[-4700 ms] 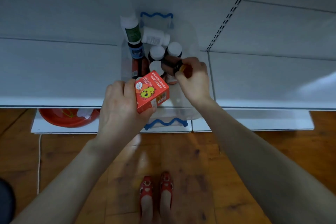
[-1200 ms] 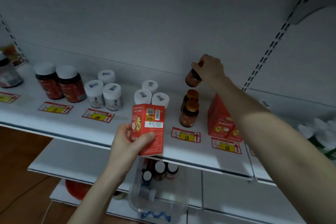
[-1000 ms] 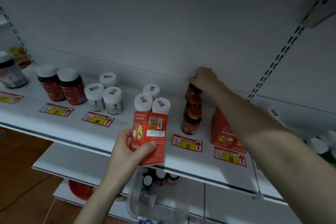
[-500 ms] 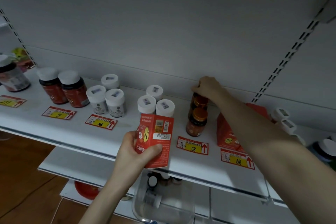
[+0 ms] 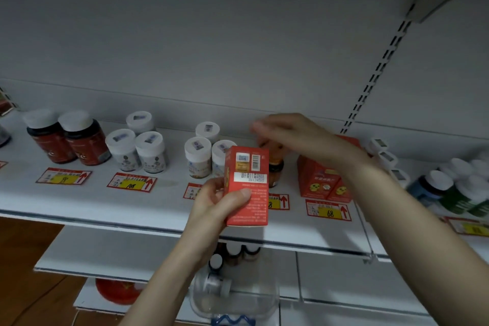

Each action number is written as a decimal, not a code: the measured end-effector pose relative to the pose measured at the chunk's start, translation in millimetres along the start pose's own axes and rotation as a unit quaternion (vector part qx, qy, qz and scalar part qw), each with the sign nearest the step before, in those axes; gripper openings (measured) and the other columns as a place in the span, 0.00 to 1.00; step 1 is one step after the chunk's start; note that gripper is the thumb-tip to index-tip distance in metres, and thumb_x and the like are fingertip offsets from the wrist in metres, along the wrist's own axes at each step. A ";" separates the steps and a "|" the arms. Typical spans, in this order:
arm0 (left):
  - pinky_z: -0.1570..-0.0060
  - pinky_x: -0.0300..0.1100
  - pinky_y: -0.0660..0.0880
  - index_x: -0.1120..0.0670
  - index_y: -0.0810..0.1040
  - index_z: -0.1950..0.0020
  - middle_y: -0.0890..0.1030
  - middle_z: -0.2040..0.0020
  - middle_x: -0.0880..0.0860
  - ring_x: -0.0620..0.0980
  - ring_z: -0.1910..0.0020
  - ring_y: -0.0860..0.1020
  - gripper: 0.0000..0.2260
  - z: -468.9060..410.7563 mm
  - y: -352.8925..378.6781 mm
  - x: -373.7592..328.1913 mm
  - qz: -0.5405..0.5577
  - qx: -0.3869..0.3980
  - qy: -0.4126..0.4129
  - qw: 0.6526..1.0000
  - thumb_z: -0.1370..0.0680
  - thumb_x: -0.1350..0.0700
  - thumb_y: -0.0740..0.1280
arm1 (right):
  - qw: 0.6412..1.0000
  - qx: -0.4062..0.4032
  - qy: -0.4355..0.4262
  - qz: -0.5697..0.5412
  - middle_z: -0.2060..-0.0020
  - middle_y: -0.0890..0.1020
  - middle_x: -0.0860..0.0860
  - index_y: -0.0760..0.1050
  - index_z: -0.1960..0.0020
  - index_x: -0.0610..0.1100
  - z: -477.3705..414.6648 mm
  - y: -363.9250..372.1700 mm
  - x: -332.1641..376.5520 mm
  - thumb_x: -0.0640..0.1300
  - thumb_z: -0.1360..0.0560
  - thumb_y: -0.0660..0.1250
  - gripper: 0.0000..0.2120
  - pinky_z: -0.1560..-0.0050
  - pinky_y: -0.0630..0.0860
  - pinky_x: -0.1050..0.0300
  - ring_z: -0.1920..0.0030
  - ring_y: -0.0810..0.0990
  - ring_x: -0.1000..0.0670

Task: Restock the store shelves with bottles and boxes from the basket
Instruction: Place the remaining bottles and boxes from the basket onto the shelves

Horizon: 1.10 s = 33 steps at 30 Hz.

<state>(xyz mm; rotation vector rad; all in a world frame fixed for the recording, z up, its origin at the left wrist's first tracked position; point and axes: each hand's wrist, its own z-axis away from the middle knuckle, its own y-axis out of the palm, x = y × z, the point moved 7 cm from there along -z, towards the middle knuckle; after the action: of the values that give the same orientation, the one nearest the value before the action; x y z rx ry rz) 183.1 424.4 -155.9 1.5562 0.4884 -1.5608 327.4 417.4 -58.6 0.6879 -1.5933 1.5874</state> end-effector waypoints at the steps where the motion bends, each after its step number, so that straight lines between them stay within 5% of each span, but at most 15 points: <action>1: 0.61 0.37 0.78 0.55 0.72 0.43 0.85 0.55 0.51 0.47 0.58 0.83 0.33 -0.1 3.0 -0.9 -0.012 -0.004 0.008 1.000 0.46 0.47 0.74 | 1.000 0.011 0.005 0.005 0.53 0.82 0.52 0.79 0.51 0.50 7.9 3.2 0.8 0.65 0.33 0.60 0.22 0.48 0.76 0.58 0.51 0.81 0.53; 7: 0.60 0.31 0.76 0.52 0.68 0.41 0.79 0.50 0.46 0.38 0.56 0.80 0.36 9.7 16.5 -15.3 -0.167 -0.068 0.076 0.981 0.45 0.43 0.77 | 0.998 -0.038 0.017 -0.042 0.52 0.83 0.52 0.80 0.51 0.50 31.9 4.3 -8.3 0.53 0.29 0.68 0.10 0.52 0.77 0.62 0.52 0.81 0.56; 9: 0.61 0.29 0.76 0.51 0.68 0.42 0.79 0.50 0.45 0.36 0.55 0.79 0.31 14.3 21.7 -16.6 -0.145 -0.042 0.080 0.985 0.39 0.48 0.79 | 0.997 -0.058 0.013 -0.051 0.54 0.84 0.52 0.81 0.52 0.49 36.4 1.1 -11.4 0.50 0.29 0.69 0.08 0.51 0.77 0.62 0.53 0.82 0.56; 12: 0.63 0.33 0.77 0.53 0.72 0.45 0.81 0.49 0.51 0.42 0.55 0.81 0.21 15.0 22.7 -13.3 -0.072 0.018 0.054 0.996 0.36 0.50 0.71 | 0.993 -0.075 0.004 -0.090 0.58 0.83 0.53 0.80 0.54 0.48 42.5 -2.4 -15.6 0.42 0.27 0.67 0.04 0.53 0.76 0.63 0.57 0.81 0.59; 15: 0.63 0.35 0.77 0.57 0.73 0.45 0.81 0.50 0.56 0.47 0.56 0.82 0.19 11.6 19.0 -10.3 -0.050 0.057 0.035 0.997 0.34 0.56 0.69 | 0.990 -0.075 0.005 -0.123 0.58 0.82 0.51 0.79 0.55 0.49 48.7 -5.1 -22.8 0.38 0.27 0.66 0.07 0.49 0.77 0.56 0.55 0.81 0.53; 18: 0.62 0.35 0.77 0.58 0.73 0.47 0.82 0.52 0.55 0.46 0.57 0.82 0.14 10.3 24.1 -10.5 -0.062 0.093 0.032 0.993 0.31 0.61 0.68 | 0.987 -0.076 0.011 -0.139 0.59 0.84 0.52 0.80 0.55 0.50 56.6 -10.0 -30.7 0.41 0.30 0.66 0.06 0.47 0.78 0.53 0.53 0.82 0.51; 23: 0.60 0.36 0.78 0.58 0.75 0.51 0.83 0.58 0.51 0.47 0.58 0.82 0.17 6.6 36.3 -7.2 -0.054 0.122 0.032 0.991 0.36 0.59 0.76 | 0.978 -0.092 0.015 -0.188 0.59 0.84 0.47 0.79 0.54 0.46 70.1 -24.1 -43.5 0.45 0.34 0.63 0.11 0.49 0.79 0.51 0.53 0.82 0.46; 29: 0.61 0.34 0.77 0.59 0.75 0.54 0.83 0.61 0.51 0.45 0.61 0.82 0.16 7.7 52.6 -4.2 -0.047 0.140 0.037 0.988 0.35 0.58 0.76 | 0.966 -0.084 0.018 -0.246 0.64 0.84 0.47 0.79 0.54 0.42 77.9 -33.8 -53.5 0.43 0.34 0.61 0.12 0.62 0.79 0.62 0.60 0.83 0.50; 33: 0.55 0.35 0.78 0.52 0.75 0.49 0.83 0.56 0.46 0.43 0.55 0.82 0.30 10.5 58.5 -3.4 -0.037 0.134 0.036 0.990 0.45 0.41 0.79 | 0.944 -0.130 0.010 -0.304 0.67 0.83 0.47 0.76 0.53 0.36 79.8 -39.2 -60.8 0.43 0.34 0.61 0.14 0.63 0.80 0.60 0.63 0.82 0.50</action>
<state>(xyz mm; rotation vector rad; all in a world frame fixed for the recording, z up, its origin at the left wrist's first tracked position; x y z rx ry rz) 221.7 384.6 -134.2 1.8204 0.3920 -1.6844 381.8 327.0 -80.2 0.9035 -1.3597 0.9117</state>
